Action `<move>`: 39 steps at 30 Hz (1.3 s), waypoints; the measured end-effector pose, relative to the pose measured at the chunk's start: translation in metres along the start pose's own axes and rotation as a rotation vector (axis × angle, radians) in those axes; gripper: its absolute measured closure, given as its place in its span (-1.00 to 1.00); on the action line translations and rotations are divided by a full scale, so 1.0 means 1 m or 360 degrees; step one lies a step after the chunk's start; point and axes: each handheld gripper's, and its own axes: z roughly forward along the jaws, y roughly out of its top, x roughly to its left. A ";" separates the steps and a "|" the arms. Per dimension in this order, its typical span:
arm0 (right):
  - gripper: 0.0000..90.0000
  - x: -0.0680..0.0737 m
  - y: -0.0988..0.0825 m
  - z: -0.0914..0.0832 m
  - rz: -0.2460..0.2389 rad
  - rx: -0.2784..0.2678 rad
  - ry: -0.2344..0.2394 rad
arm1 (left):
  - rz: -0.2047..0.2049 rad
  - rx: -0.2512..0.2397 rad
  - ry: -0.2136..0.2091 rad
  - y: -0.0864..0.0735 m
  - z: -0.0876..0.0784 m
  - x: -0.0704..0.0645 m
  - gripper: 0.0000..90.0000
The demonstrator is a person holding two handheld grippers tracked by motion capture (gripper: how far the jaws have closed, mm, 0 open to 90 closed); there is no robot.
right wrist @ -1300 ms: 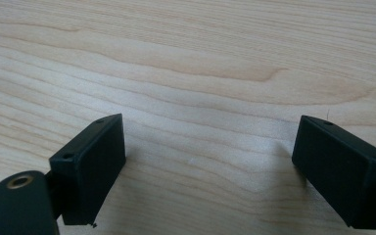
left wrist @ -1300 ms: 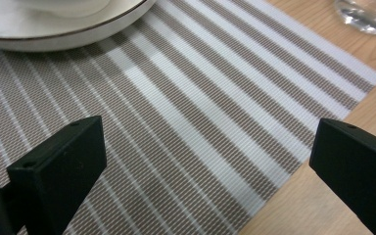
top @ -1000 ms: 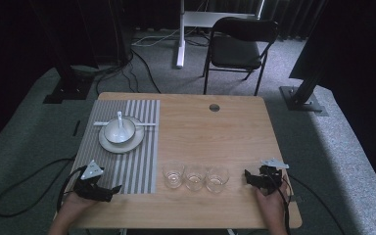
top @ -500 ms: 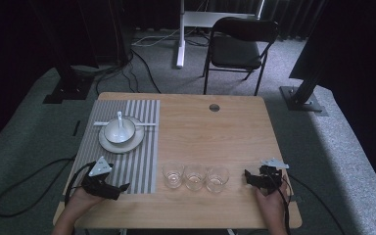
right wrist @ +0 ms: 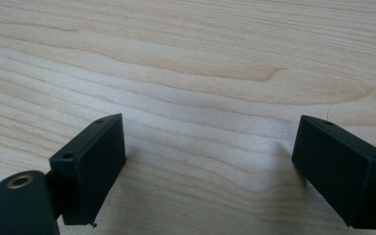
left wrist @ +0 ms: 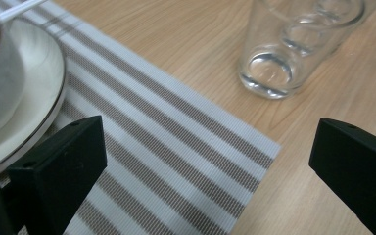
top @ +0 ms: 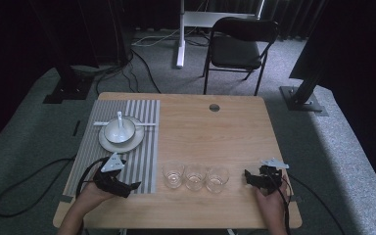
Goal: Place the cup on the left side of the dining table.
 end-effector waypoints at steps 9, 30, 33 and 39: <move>-0.73 0.000 0.000 0.000 -0.0001 0.0000 0.0000 | 0.0046 -0.0025 -0.0086 0.020 0.012 -0.009 -0.98; -0.73 0.000 0.000 0.000 -0.0004 -0.0001 0.0000 | 0.0242 -0.0033 -0.0231 0.070 0.046 -0.042 -0.97; -0.73 0.000 0.000 0.000 -0.0005 -0.0002 0.0000 | 0.0268 -0.0023 -0.0245 0.075 0.052 -0.046 -0.97; -0.73 0.000 0.000 0.000 -0.0004 -0.0001 0.0000 | 0.0298 -0.0034 -0.0284 0.087 0.062 -0.053 -0.92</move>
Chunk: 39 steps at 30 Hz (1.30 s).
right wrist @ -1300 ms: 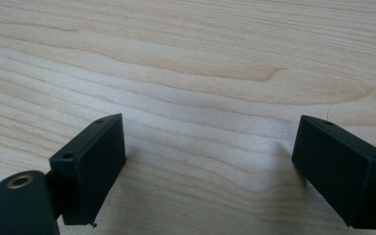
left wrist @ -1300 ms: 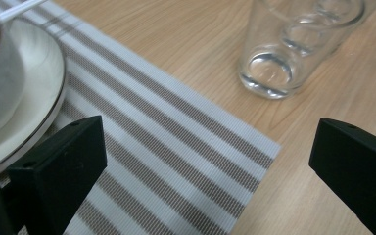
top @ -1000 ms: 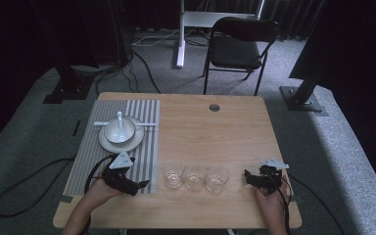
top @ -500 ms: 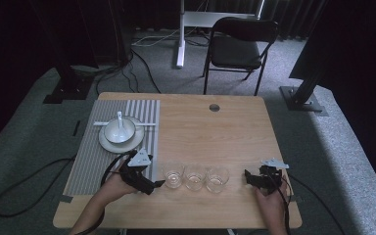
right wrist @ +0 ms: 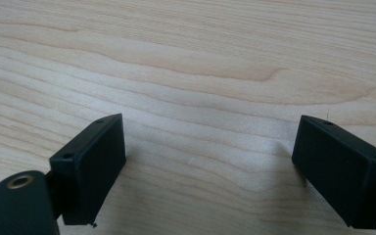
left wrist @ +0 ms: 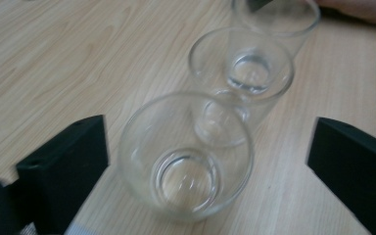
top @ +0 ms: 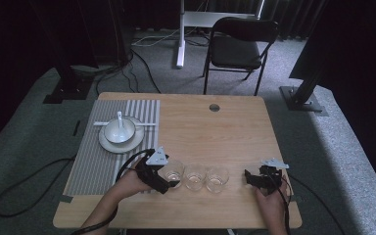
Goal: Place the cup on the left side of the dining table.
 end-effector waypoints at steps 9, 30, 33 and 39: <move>-0.73 0.000 0.000 0.000 -0.0001 0.0000 0.0000 | 0.0058 0.0041 -0.0052 0.018 0.018 -0.003 -0.92; -0.73 0.000 0.000 0.000 0.0000 0.0000 0.0000 | 0.0184 0.0086 -0.0172 0.056 0.057 -0.022 -0.92; -0.73 0.000 0.000 0.000 0.0000 0.0000 0.0000 | 0.0217 0.0116 -0.0208 0.062 0.067 -0.026 -0.92; -0.73 0.000 0.000 0.000 0.0000 0.0000 0.0000 | 0.0255 0.0158 -0.0228 0.072 0.077 -0.031 -0.92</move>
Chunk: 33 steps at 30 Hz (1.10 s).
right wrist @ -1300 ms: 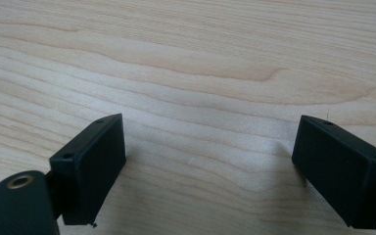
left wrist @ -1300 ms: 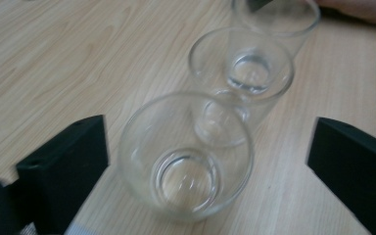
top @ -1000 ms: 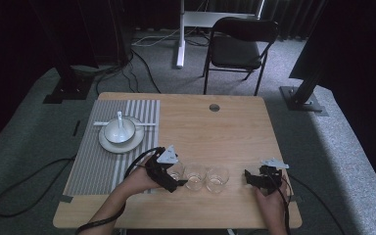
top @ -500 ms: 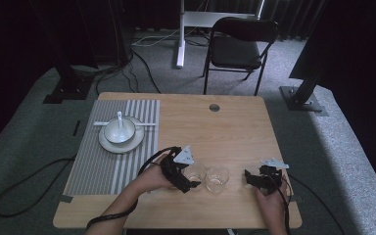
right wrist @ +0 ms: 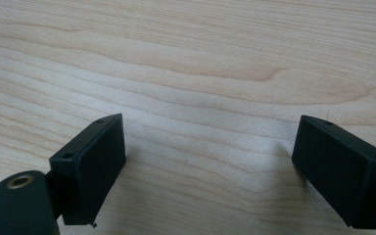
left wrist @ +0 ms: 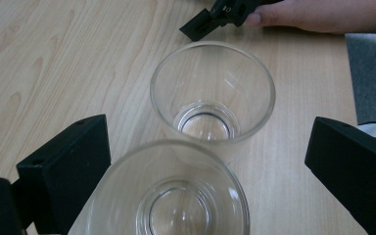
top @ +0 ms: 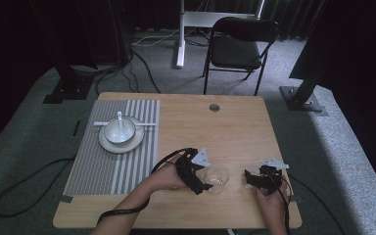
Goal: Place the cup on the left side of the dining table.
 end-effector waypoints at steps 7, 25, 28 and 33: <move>-0.73 0.000 0.000 0.000 0.0001 0.0000 0.0000 | 0.0022 0.0073 -0.0022 0.012 0.011 -0.001 -0.92; -0.73 0.000 0.000 0.000 0.0000 -0.0001 -0.0001 | 0.0056 0.0268 -0.0031 0.029 0.046 -0.006 -0.92; -0.73 0.000 0.000 0.000 0.0000 -0.0001 0.0000 | 0.0053 0.0321 -0.0028 0.029 0.051 -0.006 -0.92; -0.73 0.000 0.000 0.000 0.0000 0.0000 0.0001 | 0.0031 0.0370 0.0007 0.030 0.053 -0.005 -0.89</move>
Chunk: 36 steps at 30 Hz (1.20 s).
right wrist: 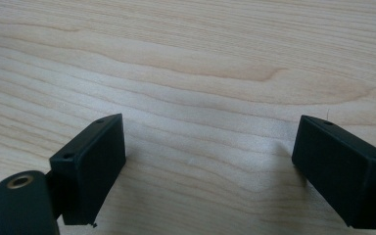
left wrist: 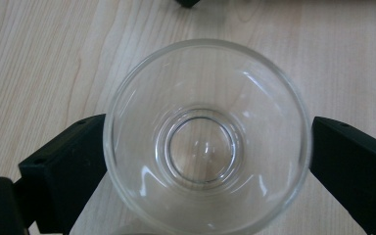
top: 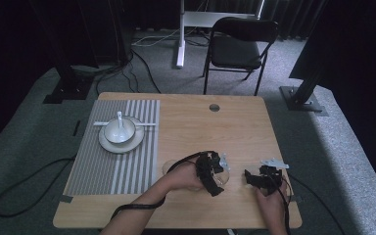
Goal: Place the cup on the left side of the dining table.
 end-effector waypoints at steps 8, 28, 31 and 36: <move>-0.73 0.000 0.000 0.000 -0.0001 0.0000 0.0000 | -0.0018 0.0025 0.0017 0.000 0.000 0.000 -0.60; -0.73 0.000 0.000 0.000 -0.0002 0.0000 0.0000 | -0.0072 0.0055 0.0014 0.002 0.000 -0.005 -0.58; -0.73 0.000 0.000 0.000 0.0000 0.0000 -0.0001 | -0.0063 0.0043 0.0004 0.004 0.000 -0.007 -0.58; -0.73 0.000 0.000 0.000 0.0000 0.0000 -0.0001 | -0.0061 0.0004 0.0006 0.008 -0.005 -0.008 -0.58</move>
